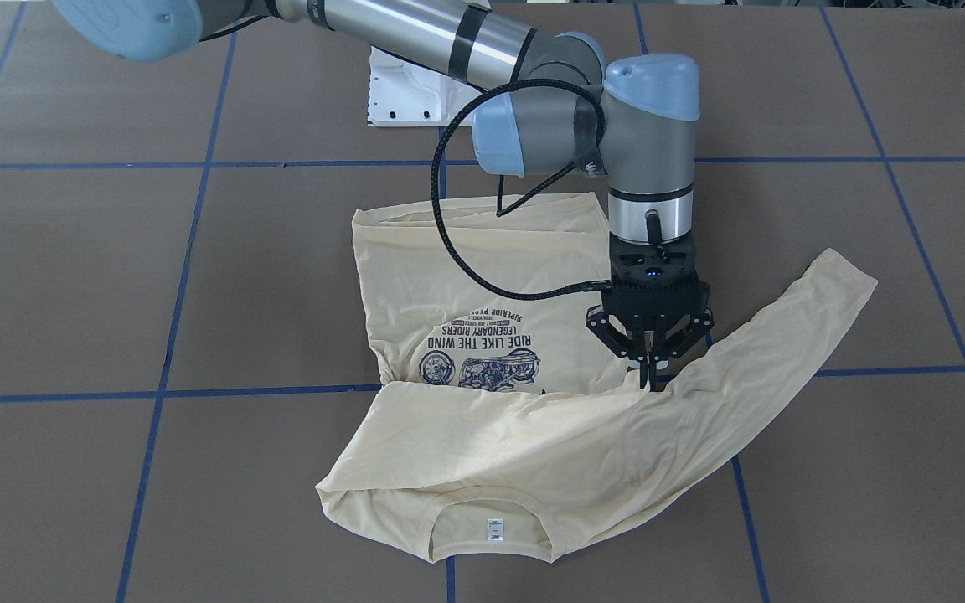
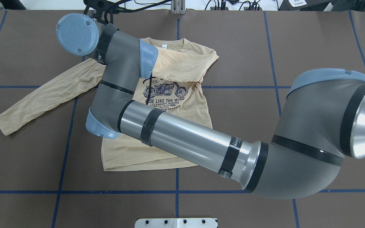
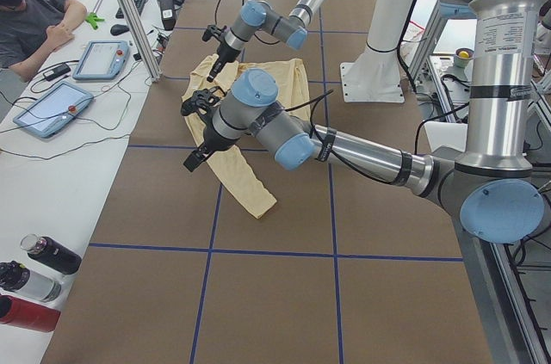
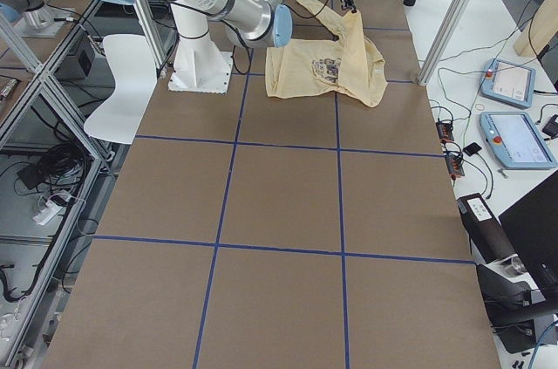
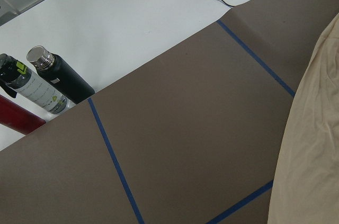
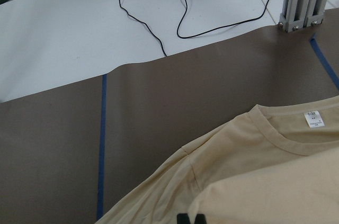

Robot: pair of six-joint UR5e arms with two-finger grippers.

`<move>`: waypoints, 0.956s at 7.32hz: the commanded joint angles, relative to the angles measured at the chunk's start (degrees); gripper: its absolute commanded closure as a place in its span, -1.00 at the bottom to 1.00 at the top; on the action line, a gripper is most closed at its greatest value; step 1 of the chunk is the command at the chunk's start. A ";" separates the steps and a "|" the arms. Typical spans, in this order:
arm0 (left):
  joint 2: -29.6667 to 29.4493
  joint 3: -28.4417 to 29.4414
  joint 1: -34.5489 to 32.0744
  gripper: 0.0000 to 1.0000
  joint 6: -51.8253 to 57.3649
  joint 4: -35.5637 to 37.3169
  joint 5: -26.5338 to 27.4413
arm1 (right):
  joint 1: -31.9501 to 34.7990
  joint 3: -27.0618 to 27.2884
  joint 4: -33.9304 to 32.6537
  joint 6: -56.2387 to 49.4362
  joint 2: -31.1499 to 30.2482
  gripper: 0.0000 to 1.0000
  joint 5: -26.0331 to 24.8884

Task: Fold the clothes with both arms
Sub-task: 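Carry the sleeve across the shirt chest toward the left arm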

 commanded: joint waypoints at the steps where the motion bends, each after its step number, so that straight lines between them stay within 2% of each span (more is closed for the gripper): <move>1: 0.01 0.09 0.00 -1.00 -0.04 0.09 0.07 | -1.07 -4.84 4.10 0.35 1.83 0.20 -0.77; 3: 0.01 0.09 0.00 -1.00 -0.04 0.09 0.07 | -0.98 -4.95 4.12 2.99 2.71 0.00 -0.77; 4: 0.01 0.09 0.00 -1.00 -0.04 0.09 0.07 | -0.98 -4.95 4.03 2.99 2.98 -0.90 -0.77; 6: -0.07 0.09 0.00 -1.00 -0.04 0.09 0.07 | -0.63 -4.51 3.60 3.00 3.68 -1.00 0.19; 7: -0.08 0.09 0.00 -1.00 -0.13 0.26 -0.28 | 0.42 -1.64 -2.24 2.38 3.42 -1.00 1.94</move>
